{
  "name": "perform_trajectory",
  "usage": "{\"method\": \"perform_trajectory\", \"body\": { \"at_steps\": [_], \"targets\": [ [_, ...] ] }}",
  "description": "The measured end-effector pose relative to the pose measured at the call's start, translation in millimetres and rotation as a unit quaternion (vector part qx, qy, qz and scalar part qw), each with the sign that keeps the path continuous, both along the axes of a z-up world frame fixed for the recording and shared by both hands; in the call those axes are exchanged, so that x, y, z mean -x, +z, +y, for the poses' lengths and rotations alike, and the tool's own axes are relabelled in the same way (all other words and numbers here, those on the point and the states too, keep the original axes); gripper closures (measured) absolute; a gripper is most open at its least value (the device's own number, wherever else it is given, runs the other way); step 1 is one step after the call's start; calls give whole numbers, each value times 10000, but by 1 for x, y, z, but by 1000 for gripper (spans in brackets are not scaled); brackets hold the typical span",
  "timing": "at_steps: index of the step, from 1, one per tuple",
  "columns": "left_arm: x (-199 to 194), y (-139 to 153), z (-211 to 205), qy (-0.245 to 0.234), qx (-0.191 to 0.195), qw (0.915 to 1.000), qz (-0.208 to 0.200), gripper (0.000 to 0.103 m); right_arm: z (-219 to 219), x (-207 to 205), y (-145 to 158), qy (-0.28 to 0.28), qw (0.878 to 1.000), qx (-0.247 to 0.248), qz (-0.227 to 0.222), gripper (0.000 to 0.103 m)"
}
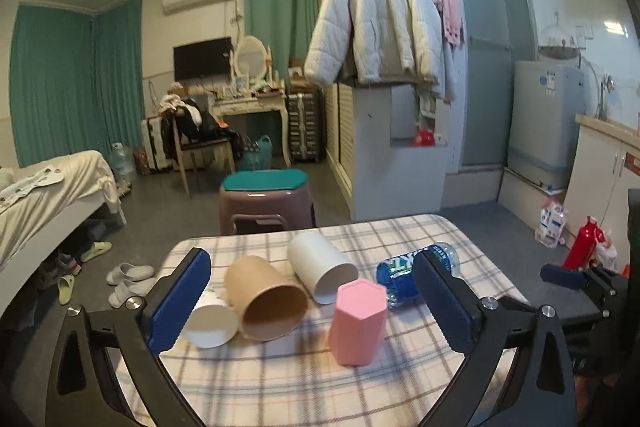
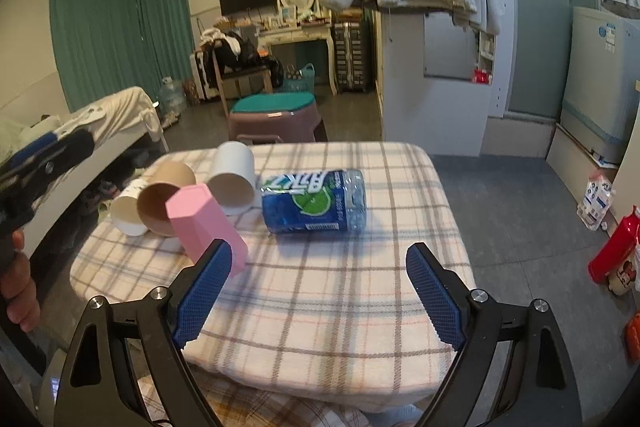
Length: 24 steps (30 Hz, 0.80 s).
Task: Flip cup upside down
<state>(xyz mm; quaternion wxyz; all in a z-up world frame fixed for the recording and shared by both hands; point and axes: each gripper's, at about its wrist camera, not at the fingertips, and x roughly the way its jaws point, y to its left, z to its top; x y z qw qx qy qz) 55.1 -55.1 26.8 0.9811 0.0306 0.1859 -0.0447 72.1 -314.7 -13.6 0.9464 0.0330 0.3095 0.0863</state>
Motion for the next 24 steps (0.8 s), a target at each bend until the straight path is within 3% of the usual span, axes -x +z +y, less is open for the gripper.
{"method": "perform_trajectory", "body": {
  "at_steps": [7,17,24],
  "targets": [
    [22,-23,18,339,170,9992,-111,0,13,14,-2,76,9997,9,-213,9],
    [33,-54,35,393,339,9981,341,0,28,28,-16,192,9994,91,-288,6],
    [36,-58,39,479,405,9974,354,0,36,26,-9,283,9987,201,-377,0]
  ]
}}
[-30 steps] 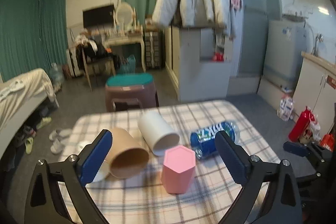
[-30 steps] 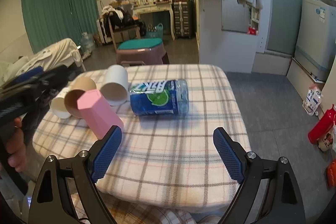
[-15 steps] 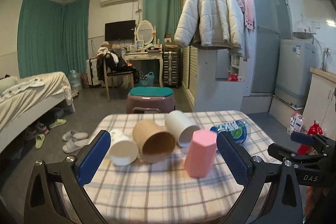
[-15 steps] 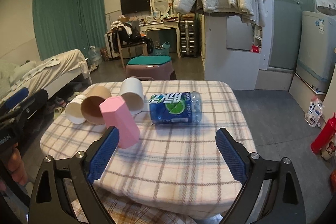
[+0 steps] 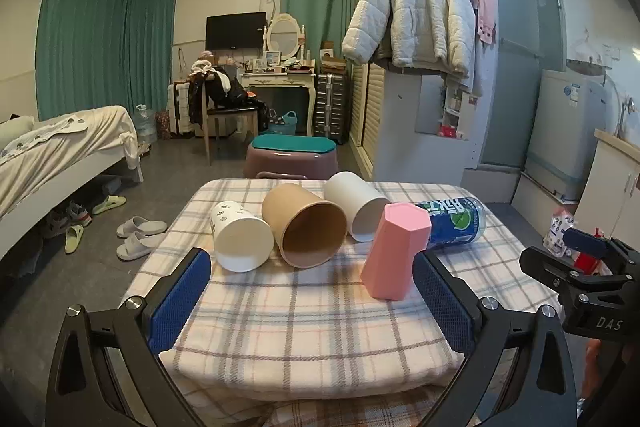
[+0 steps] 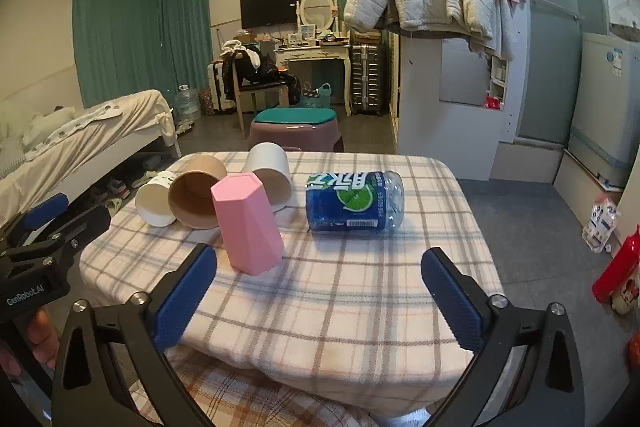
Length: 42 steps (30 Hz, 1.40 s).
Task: Flip cup upside down
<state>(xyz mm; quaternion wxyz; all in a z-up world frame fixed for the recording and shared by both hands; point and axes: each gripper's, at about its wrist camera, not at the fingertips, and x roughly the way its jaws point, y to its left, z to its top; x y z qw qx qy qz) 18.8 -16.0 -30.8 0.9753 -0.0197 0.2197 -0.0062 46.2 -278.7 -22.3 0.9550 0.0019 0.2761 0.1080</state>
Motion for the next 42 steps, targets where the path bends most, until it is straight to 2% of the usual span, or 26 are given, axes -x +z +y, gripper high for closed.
{"method": "perform_trajectory", "body": {
  "at_steps": [42],
  "targets": [
    [-2,1,5,73,56,10000,34,0,10,-1,-11,116,9998,1,147,0]
  ]
}}
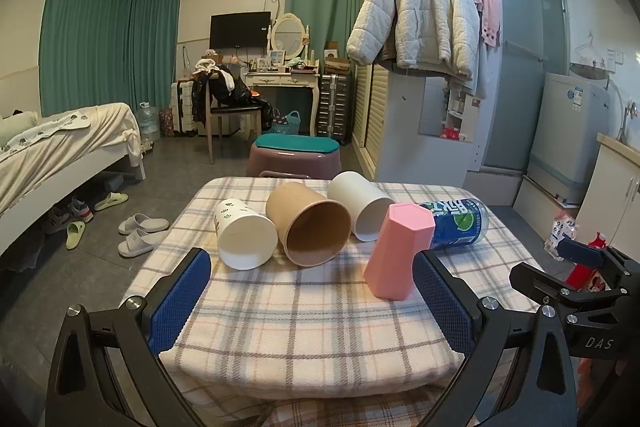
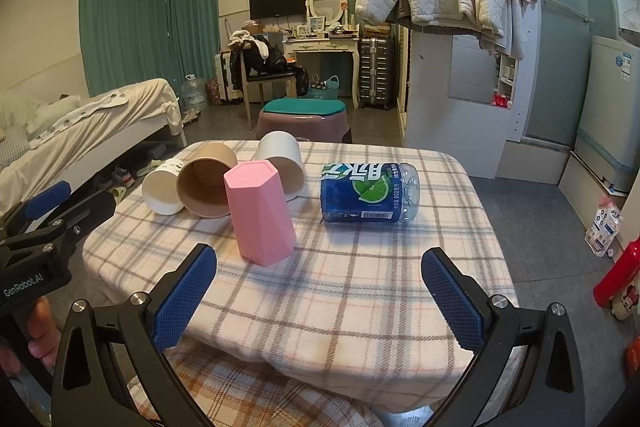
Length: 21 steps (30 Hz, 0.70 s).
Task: Flip cup upside down
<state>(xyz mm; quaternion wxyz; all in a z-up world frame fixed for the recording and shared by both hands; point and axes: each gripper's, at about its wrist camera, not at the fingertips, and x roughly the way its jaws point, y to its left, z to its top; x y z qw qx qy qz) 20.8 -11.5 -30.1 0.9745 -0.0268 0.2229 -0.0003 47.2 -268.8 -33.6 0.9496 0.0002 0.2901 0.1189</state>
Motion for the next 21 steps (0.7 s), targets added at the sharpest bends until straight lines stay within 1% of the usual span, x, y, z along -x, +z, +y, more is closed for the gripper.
{"method": "perform_trajectory", "body": {
  "at_steps": [21],
  "targets": [
    [1,0,0,7,-13,10000,-23,0,2,3,-5,26,10000,7,51,0]
  ]
}}
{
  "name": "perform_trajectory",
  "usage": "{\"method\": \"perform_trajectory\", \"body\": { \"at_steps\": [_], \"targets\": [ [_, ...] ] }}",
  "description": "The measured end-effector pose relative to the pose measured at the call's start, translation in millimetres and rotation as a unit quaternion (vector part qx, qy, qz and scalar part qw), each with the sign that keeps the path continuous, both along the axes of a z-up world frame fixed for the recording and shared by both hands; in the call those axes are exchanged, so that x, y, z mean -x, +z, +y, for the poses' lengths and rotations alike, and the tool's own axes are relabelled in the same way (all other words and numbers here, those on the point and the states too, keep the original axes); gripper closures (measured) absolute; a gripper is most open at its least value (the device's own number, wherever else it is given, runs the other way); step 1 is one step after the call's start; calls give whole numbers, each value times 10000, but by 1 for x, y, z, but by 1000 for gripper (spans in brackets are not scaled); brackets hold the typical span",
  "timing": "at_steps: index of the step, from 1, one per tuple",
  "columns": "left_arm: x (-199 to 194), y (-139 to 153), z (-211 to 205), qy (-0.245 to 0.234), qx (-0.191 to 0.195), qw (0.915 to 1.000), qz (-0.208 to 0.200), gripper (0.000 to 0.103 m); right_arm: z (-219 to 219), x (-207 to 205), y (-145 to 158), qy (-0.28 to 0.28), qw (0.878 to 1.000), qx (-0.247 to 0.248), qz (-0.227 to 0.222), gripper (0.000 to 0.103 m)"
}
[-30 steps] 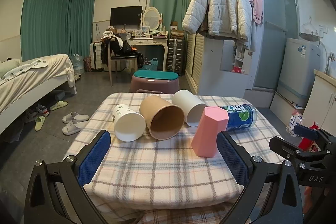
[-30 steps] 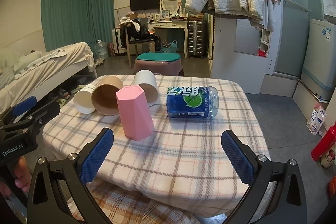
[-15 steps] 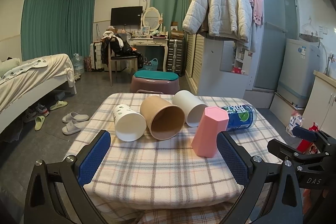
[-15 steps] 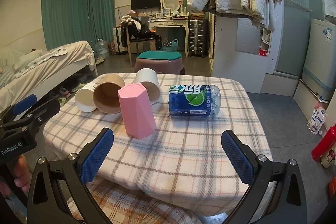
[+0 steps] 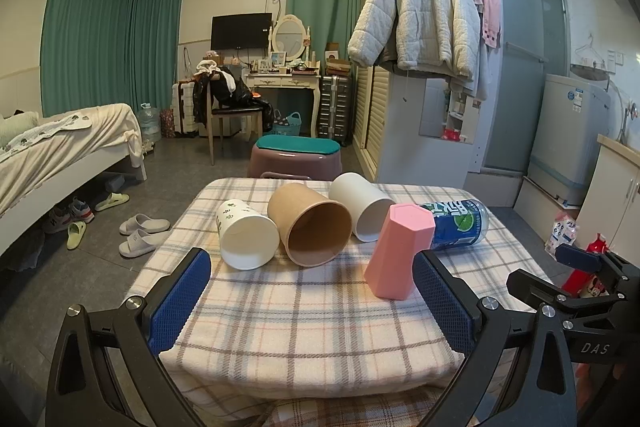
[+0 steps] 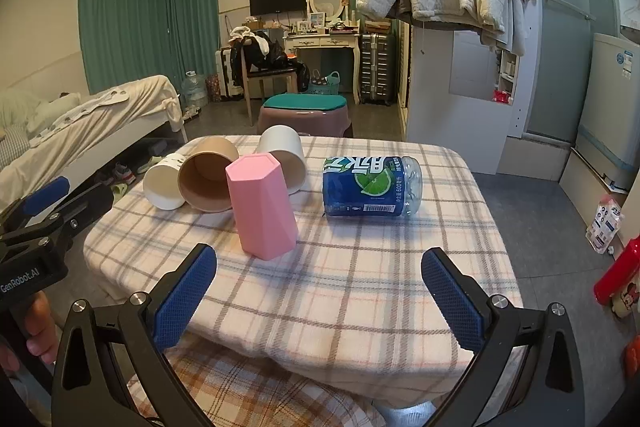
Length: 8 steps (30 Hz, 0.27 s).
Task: Flip cup upside down
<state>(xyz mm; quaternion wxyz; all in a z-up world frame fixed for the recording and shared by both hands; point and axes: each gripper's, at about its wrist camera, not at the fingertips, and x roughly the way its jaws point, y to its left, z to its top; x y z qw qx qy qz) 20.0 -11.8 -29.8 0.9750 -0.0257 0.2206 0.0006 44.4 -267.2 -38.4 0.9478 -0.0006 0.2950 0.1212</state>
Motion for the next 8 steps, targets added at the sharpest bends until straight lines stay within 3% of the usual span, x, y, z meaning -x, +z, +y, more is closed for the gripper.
{"method": "perform_trajectory", "body": {
  "at_steps": [8],
  "targets": [
    [4,3,0,-1,-40,10000,-55,0,0,0,1,-3,10000,5,-1,0]
  ]
}}
